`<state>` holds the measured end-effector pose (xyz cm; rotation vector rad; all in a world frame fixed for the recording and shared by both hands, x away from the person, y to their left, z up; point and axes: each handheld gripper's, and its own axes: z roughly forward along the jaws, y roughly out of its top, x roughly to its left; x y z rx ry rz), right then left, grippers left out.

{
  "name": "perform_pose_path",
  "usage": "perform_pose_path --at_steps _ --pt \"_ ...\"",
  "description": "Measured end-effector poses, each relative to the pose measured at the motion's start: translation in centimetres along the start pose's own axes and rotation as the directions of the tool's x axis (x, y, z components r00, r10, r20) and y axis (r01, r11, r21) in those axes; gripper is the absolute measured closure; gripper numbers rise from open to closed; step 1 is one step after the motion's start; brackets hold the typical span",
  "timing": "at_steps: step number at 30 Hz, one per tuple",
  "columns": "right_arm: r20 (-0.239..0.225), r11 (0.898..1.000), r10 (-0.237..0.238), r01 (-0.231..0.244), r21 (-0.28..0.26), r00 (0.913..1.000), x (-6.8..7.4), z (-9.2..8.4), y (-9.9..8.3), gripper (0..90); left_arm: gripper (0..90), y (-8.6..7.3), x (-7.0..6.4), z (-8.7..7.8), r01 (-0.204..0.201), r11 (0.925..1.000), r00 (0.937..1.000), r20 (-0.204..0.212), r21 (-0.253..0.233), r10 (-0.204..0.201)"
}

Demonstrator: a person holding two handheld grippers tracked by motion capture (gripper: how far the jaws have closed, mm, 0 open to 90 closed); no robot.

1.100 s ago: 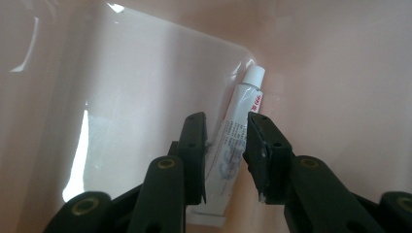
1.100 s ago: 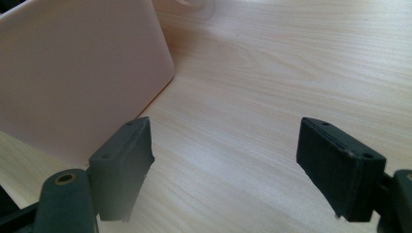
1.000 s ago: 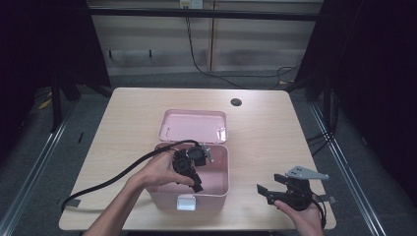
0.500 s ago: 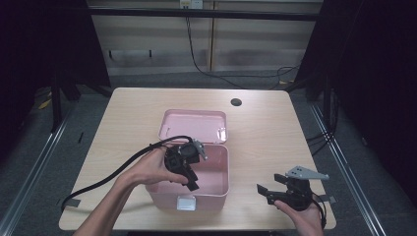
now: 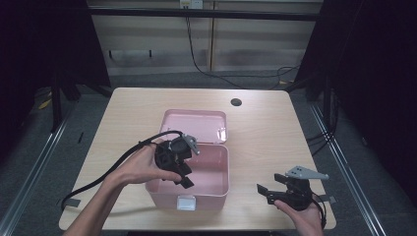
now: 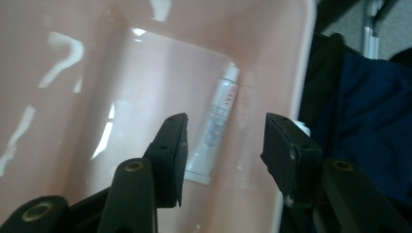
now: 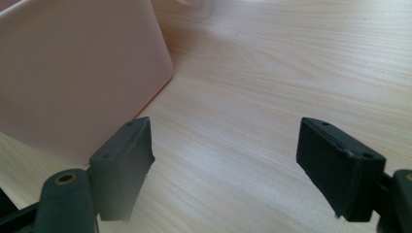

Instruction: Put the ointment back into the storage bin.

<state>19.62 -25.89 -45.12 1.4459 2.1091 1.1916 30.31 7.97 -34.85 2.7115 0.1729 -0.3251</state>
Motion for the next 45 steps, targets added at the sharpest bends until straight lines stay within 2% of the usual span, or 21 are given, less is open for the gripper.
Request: perform_pose_path --at_steps 1,4,5,8,10,13,15,17,19,20,25,31,34,40,45 --pt "0.001 1.0 0.0 0.0 0.0 1.0 0.0 0.0 0.0 20.3 51.7 -0.1 -0.2 -0.2 -0.011 0.9999 0.9999 0.006 -0.004 0.011" --pt "0.0 1.0 0.0 0.0 -0.001 1.0 0.0 0.0 0.0 20.3 51.5 -0.3 -0.4 -0.6 -0.002 0.9999 0.9998 -0.022 -0.012 0.002" --pt "0.0 1.0 0.0 0.0 -0.001 1.0 0.0 0.0 0.0 20.3 50.9 -0.4 -0.4 -0.8 -0.014 0.9999 0.9995 -0.028 -0.004 0.014" --pt "0.001 1.0 0.002 -0.002 -0.002 1.0 0.0 -0.1 0.0 20.3 49.2 -0.5 -0.6 -1.2 -0.012 0.9999 0.9994 -0.032 -0.005 0.012" --pt "0.001 1.0 0.0 0.0 0.0 1.0 -0.1 0.0 0.0 20.3 48.1 -0.7 -0.8 -1.5 0.001 0.9999 0.9988 -0.049 -0.013 -0.002" --pt "0.0 1.0 0.0 0.0 -0.001 1.0 0.0 0.0 0.0 20.3 48.0 -0.9 -0.8 -1.7 -0.012 0.9999 0.998 -0.062 -0.002 0.012" --pt "0.001 1.0 -0.001 0.001 -0.001 1.0 0.0 0.0 0.0 20.3 48.0 -1.1 -1.1 -1.9 0.001 0.9999 0.9973 -0.073 -0.014 -0.002" --pt "0.001 1.0 0.002 -0.002 -0.001 1.0 -0.1 0.0 0.0 20.3 47.9 -1.3 -1.3 -2.3 -0.016 0.9999 0.997 -0.076 -0.006 0.015" --pt "0.001 1.0 0.0 0.0 -0.001 1.0 0.0 0.0 0.0 20.3 48.2 -1.6 -1.4 -2.7 -0.015 0.9999 0.9967 -0.08 -0.001 0.014" --pt "0.0 1.0 0.0 0.0 -0.001 1.0 0.0 0.0 0.0 20.3 48.7 -1.9 -1.5 -2.7 -0.001 1.0 0.9963 -0.086 -0.008 0.0" --pt "0.001 1.0 0.001 -0.001 0.0 1.0 0.0 0.0 0.0 20.3 48.8 -3.2 -1.2 -3.7 0.018 0.9997 0.9926 -0.12 -0.016 -0.02" --pt "0.002 1.0 0.002 -0.002 0.001 1.0 0.0 0.0 0.0 20.3 48.1 -4.5 -1.8 -4.9 0.014 0.9992 0.9887 -0.149 -0.039 -0.02" --pt "0.006 1.0 0.007 -0.007 0.001 1.0 0.0 -0.1 0.0 20.3 47.1 -5.8 -1.8 -5.6 0.04 0.9974 0.9833 -0.175 -0.059 -0.05" --pt "0.004 1.0 0.004 -0.004 0.002 1.0 0.0 0.0 0.0 20.3 46.3 -6.9 -1.9 -6.1 0.045 0.9962 0.984 -0.169 -0.074 -0.057" --pt "0.006 1.0 0.007 -0.007 0.0 1.0 -0.1 -0.1 -0.1 20.3 45.6 -8.0 -1.8 -6.7 0.062 0.9935 0.9819 -0.173 -0.096 -0.078"
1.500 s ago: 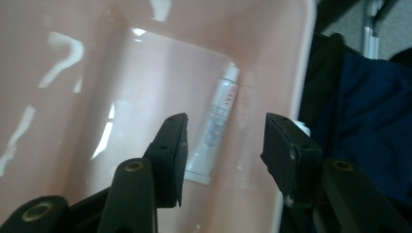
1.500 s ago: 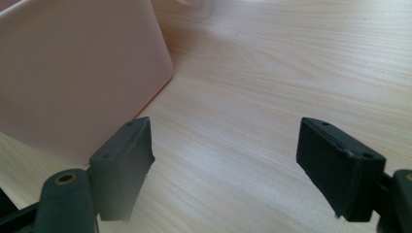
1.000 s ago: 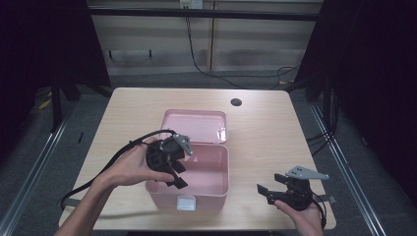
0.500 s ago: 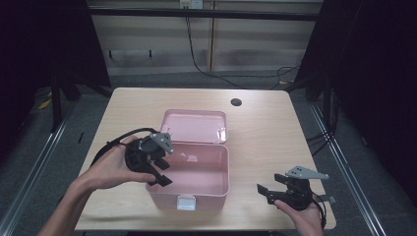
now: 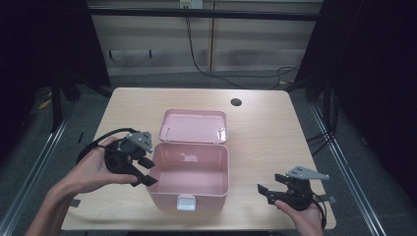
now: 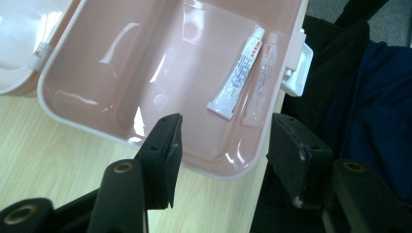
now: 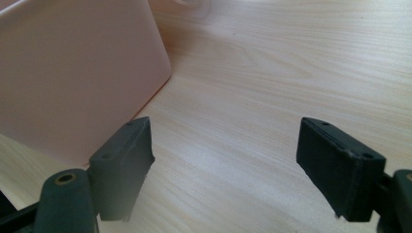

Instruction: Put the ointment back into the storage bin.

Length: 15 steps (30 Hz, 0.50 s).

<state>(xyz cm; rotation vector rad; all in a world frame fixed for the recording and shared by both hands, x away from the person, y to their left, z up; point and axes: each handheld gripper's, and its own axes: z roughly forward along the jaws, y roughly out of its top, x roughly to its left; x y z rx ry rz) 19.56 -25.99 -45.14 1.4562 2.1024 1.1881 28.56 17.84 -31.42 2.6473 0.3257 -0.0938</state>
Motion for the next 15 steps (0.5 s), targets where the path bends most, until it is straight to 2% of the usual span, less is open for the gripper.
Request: perform_pose_path --at_steps 4,6,10,11,15 --pt "0.002 1.0 -0.001 0.001 0.0 1.0 0.1 0.0 0.0 20.3 43.6 -1.1 0.1 -0.4 0.011 0.9981 0.9999 0.004 -0.061 -0.011" --pt "0.001 1.0 0.002 -0.002 0.001 1.0 0.0 0.0 0.0 20.3 41.8 -1.9 0.3 -0.5 0.029 0.9958 0.9994 0.023 -0.087 -0.027" --pt "0.003 1.0 0.002 -0.002 0.0 1.0 0.0 0.0 0.0 20.3 41.5 -2.9 0.5 -0.4 0.05 0.9942 0.9985 0.027 -0.096 -0.047" --pt "0.002 1.0 0.002 -0.002 -0.001 1.0 0.0 0.0 0.0 20.3 41.4 -3.7 0.7 -0.3 0.059 0.9933 0.9979 0.034 -0.099 -0.056" --pt "0.003 1.0 0.001 -0.001 0.002 1.0 0.0 0.0 0.0 20.3 40.6 -4.9 1.2 -0.4 0.097 0.9866 0.9948 0.043 -0.131 -0.092"
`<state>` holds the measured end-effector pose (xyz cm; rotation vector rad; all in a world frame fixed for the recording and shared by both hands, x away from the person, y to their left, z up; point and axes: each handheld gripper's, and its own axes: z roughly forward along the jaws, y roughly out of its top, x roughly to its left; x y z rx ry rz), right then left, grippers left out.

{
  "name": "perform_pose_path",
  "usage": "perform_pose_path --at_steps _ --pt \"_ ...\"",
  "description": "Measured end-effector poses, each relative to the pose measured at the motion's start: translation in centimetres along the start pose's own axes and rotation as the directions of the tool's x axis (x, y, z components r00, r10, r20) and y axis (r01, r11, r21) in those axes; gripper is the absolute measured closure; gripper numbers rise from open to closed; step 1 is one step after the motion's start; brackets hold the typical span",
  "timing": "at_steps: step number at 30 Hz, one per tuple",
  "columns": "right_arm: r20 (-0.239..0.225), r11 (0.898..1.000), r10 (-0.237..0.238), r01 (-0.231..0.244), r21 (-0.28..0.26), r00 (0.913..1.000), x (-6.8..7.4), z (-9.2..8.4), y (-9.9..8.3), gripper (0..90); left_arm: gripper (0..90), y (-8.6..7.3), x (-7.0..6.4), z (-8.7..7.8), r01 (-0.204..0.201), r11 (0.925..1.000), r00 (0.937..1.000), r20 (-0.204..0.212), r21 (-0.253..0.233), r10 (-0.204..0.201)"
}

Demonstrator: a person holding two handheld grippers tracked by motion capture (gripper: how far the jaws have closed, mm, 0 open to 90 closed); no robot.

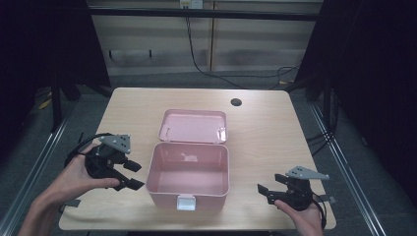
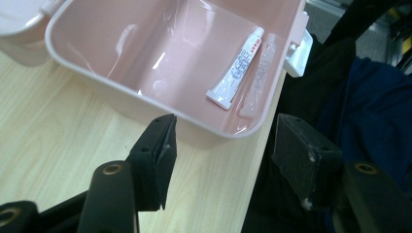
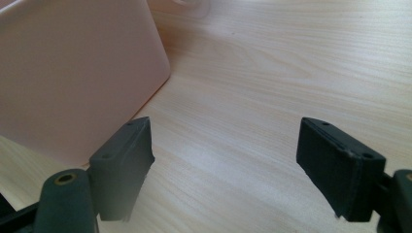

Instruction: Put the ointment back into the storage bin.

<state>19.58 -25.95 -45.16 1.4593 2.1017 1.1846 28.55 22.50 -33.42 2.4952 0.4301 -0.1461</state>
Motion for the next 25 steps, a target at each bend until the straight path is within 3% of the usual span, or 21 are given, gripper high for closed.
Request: perform_pose_path --at_steps 2,4,9,15,22,25 --pt "0.001 1.0 -0.001 0.001 0.0 1.0 0.0 0.0 0.0 20.2 40.0 -0.2 0.2 -0.1 -0.002 1.0 1.0 0.008 -0.005 0.002" --pt "0.004 1.0 0.001 -0.001 -0.003 1.0 0.0 -0.1 0.0 20.3 40.0 -1.1 0.5 -0.1 0.022 0.9989 0.9997 0.012 -0.041 -0.022" --pt "0.003 1.0 0.0 0.0 -0.003 1.0 0.0 -0.1 0.0 20.2 40.1 -2.7 1.2 0.3 0.062 0.9968 0.998 0.017 -0.051 -0.062" --pt "0.005 1.0 -0.001 0.001 0.0 1.0 0.0 0.1 0.0 21.1 41.2 -5.1 2.3 1.4 0.116 0.9917 0.9932 0.002 -0.055 -0.116" --pt "0.014 1.0 0.005 -0.005 0.007 0.9999 -0.1 0.2 -0.1 21.3 40.8 -6.7 2.7 2.2 0.141 0.9884 0.99 0.002 -0.056 -0.141" --pt "0.022 1.0 0.006 -0.007 0.009 0.9997 -0.1 0.4 -0.2 21.4 40.2 -7.5 2.9 2.4 0.166 0.9833 0.9853 -0.028 -0.073 -0.169"
